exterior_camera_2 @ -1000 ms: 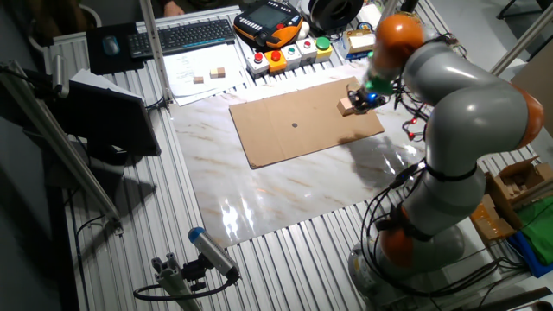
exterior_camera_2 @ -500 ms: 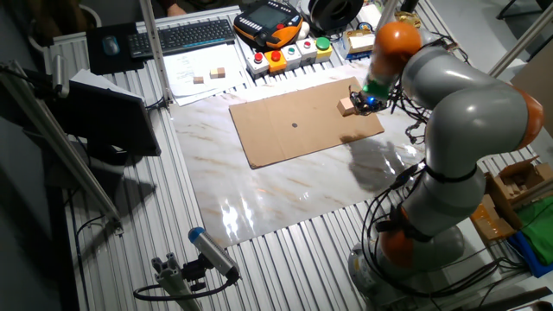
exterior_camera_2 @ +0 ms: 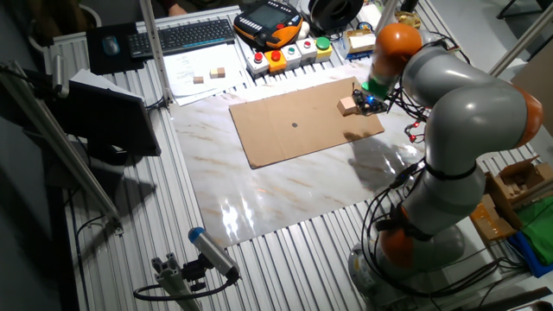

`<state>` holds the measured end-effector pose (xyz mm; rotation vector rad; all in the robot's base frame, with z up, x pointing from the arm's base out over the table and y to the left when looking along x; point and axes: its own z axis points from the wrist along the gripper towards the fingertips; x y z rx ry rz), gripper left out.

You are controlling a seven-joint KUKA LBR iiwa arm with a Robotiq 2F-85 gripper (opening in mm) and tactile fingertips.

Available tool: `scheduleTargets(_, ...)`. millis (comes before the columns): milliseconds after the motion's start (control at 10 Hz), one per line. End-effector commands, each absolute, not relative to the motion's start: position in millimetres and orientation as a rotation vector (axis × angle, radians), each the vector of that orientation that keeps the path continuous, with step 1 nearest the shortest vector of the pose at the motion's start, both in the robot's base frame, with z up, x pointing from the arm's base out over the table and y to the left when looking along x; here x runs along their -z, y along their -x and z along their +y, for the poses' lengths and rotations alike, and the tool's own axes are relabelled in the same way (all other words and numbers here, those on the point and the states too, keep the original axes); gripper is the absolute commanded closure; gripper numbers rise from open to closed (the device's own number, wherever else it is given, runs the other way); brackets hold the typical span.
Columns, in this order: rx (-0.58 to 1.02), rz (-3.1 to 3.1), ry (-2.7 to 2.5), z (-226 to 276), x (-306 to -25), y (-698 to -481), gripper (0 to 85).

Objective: Use the gripper to push the small block from left to right

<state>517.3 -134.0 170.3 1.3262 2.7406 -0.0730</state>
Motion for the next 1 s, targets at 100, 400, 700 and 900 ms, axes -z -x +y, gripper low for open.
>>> scheduleTargets(100,0.105,2.544,-1.681,-134.5,-168.4,-520.0,84.0)
scheduleTargets(400,0.04,2.648,-1.642,-134.5,-168.2,-520.1,84.0)
scheduleTargets(700,0.039,2.618,-1.679,-134.5,-168.2,-520.1,84.3)
scheduleTargets(900,0.034,2.599,-1.698,-134.5,-168.2,-520.1,84.0)
